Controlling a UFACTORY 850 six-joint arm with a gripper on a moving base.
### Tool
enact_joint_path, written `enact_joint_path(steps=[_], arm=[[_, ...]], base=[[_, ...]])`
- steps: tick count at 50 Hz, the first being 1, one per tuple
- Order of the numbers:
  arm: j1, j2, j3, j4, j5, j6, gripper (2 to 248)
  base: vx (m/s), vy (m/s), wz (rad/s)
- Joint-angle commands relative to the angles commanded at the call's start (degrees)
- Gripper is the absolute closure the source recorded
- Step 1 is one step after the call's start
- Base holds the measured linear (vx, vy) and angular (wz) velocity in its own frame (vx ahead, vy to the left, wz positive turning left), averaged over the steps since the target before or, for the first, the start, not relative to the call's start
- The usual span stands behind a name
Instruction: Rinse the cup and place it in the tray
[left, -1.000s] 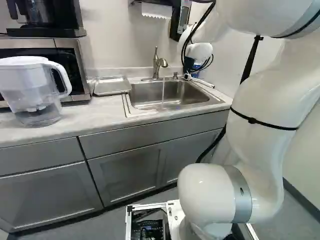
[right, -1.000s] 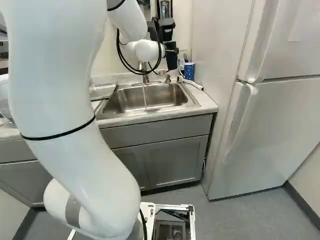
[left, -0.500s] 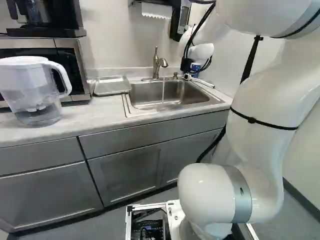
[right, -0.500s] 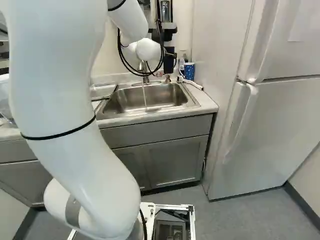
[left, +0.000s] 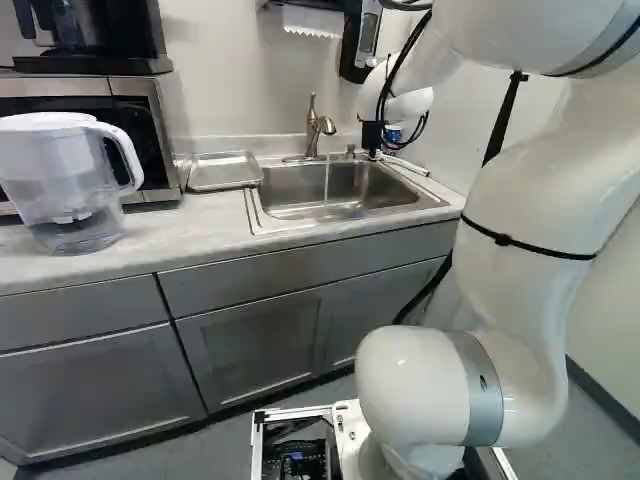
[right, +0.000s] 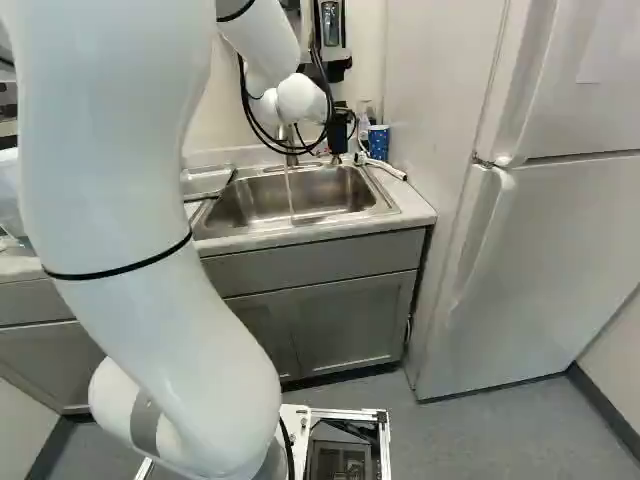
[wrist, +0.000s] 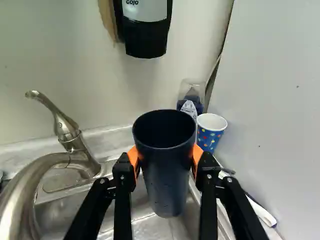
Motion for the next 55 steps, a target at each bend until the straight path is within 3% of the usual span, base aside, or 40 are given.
enact_joint_path(steps=[12, 33, 55], arm=[[-0.6, -0.1, -0.1, -4.8, -1.2, 6.9, 129], [-0.6, -0.1, -0.1, -10.4, -0.3, 6.9, 129], [-0.7, 0.8, 1.3, -10.6, -0.3, 6.9, 129]], base=[[0.0, 0.0, 0.0], [0.0, 0.0, 0.0], [0.0, 0.0, 0.0]])
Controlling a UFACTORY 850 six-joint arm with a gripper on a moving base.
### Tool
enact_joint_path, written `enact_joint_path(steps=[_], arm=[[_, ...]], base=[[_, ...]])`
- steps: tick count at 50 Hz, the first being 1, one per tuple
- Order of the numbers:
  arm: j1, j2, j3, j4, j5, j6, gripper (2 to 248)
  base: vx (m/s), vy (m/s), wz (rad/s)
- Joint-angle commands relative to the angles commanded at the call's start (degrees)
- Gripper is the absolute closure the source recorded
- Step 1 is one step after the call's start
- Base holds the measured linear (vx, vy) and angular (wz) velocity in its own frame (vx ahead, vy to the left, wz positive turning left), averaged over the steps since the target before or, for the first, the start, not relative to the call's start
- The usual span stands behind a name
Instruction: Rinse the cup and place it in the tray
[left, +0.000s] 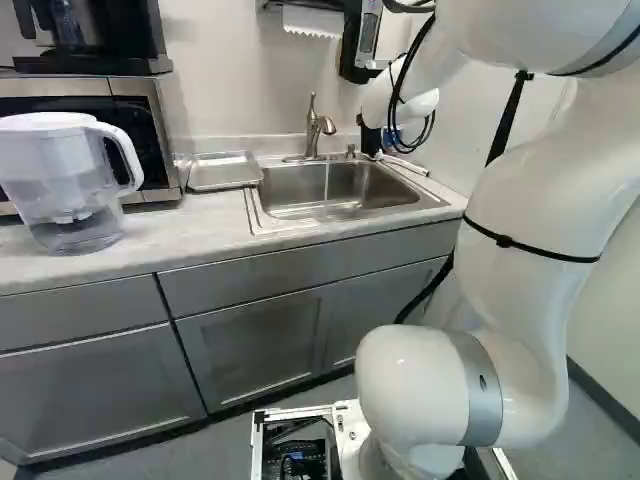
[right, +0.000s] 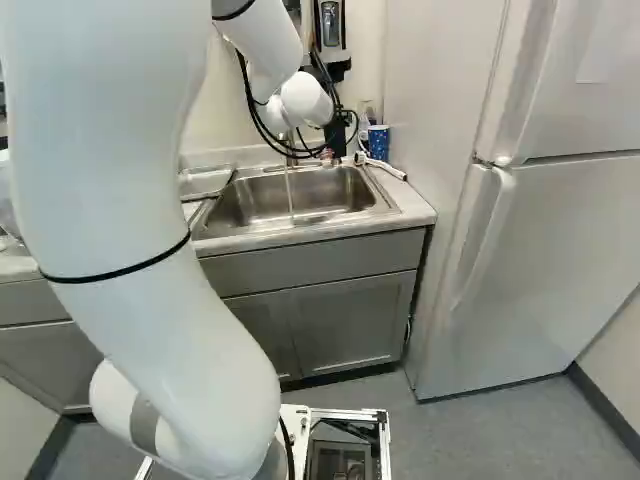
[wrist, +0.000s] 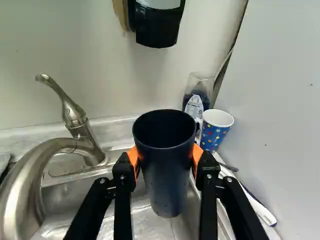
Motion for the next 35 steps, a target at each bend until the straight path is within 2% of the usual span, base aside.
enact_joint_path(steps=[35], arm=[[0.0, -0.4, 3.8, 0.0, 3.5, 0.0, 129]], base=[[0.0, 0.0, 0.0]])
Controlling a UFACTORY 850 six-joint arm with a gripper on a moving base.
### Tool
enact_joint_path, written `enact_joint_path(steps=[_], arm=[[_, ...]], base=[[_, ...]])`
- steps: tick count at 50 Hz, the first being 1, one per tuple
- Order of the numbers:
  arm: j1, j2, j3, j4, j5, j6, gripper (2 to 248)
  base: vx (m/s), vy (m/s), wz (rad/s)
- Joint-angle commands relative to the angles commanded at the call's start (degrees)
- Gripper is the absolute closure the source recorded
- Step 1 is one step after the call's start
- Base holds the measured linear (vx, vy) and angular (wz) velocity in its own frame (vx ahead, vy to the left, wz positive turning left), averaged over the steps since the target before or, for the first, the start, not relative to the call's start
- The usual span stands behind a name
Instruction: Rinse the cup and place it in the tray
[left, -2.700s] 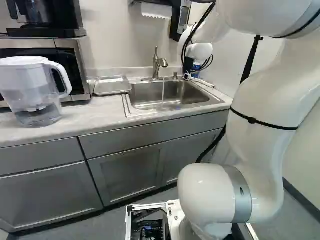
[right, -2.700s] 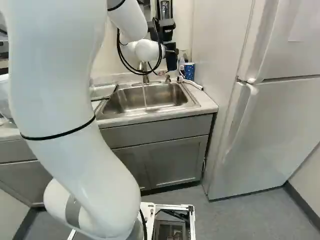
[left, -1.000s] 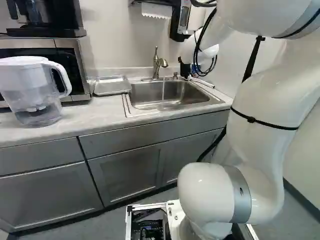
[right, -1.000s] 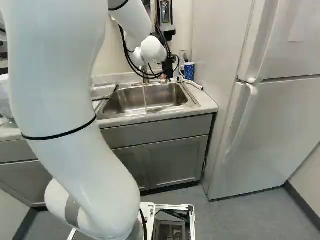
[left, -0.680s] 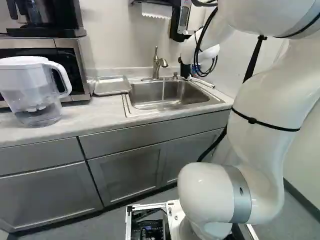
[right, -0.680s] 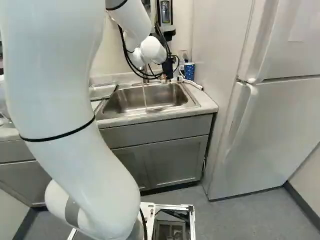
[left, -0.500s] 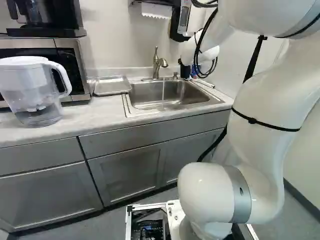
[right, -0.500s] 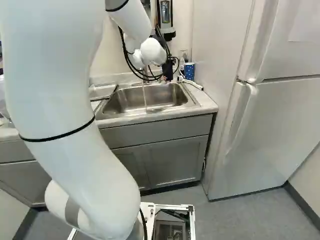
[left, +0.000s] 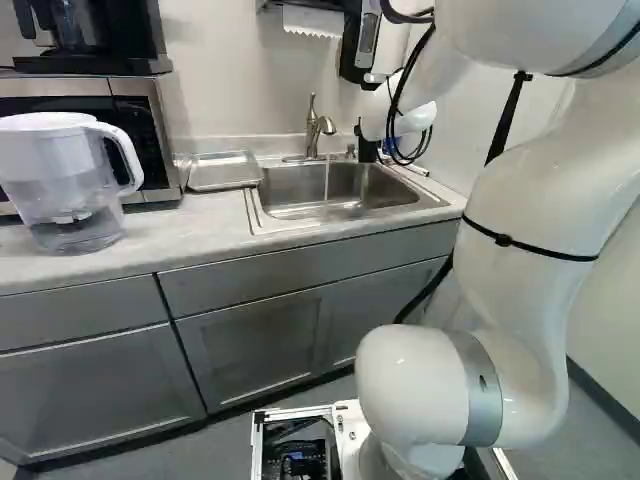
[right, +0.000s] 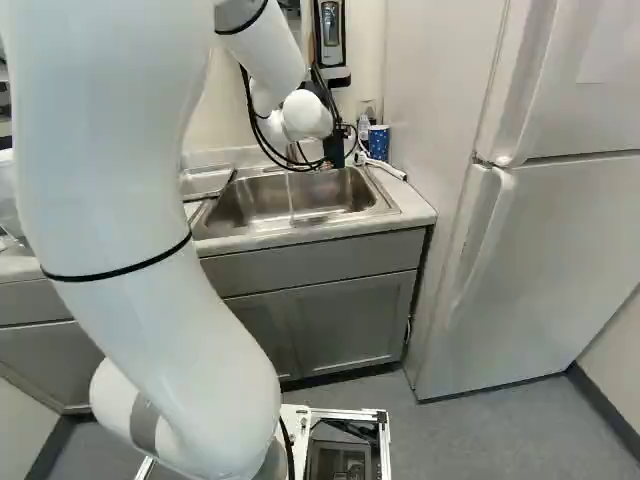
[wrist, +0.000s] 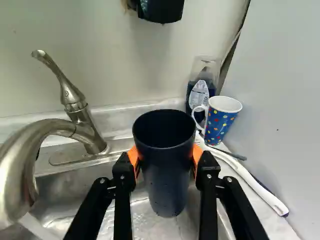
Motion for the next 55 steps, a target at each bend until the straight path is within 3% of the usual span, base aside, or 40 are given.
enact_joint_path(steps=[55], arm=[[1.2, 1.5, 8.6, 0.8, 5.3, 0.0, 129]], base=[[0.0, 0.0, 0.0]])
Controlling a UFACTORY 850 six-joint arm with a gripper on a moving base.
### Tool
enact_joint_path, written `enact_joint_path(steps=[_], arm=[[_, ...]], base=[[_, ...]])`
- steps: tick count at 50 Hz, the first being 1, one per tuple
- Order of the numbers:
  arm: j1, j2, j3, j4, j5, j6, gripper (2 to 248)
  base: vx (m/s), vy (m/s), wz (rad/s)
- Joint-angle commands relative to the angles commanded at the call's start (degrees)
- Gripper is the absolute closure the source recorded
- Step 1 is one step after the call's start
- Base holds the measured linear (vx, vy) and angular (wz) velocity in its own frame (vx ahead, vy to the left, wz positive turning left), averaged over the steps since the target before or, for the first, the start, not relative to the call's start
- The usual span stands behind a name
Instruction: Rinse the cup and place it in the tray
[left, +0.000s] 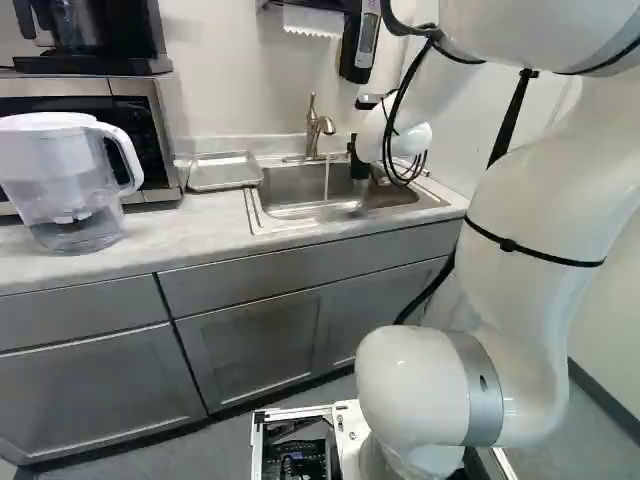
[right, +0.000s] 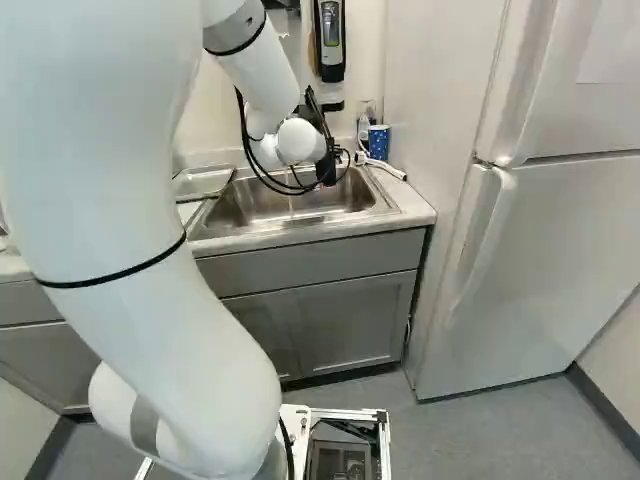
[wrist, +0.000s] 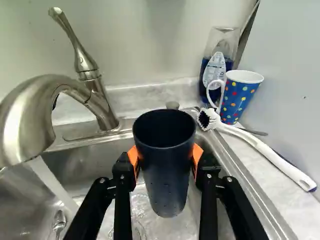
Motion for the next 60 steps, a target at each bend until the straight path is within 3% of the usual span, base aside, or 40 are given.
enact_joint_path(steps=[21, 60], arm=[[1.2, -0.7, 1.9, 2.9, 0.0, 0.0, 129], [4.3, 2.1, 5.2, 2.9, 1.1, 0.0, 129]], base=[[0.0, 0.0, 0.0], [0.0, 0.0, 0.0]])
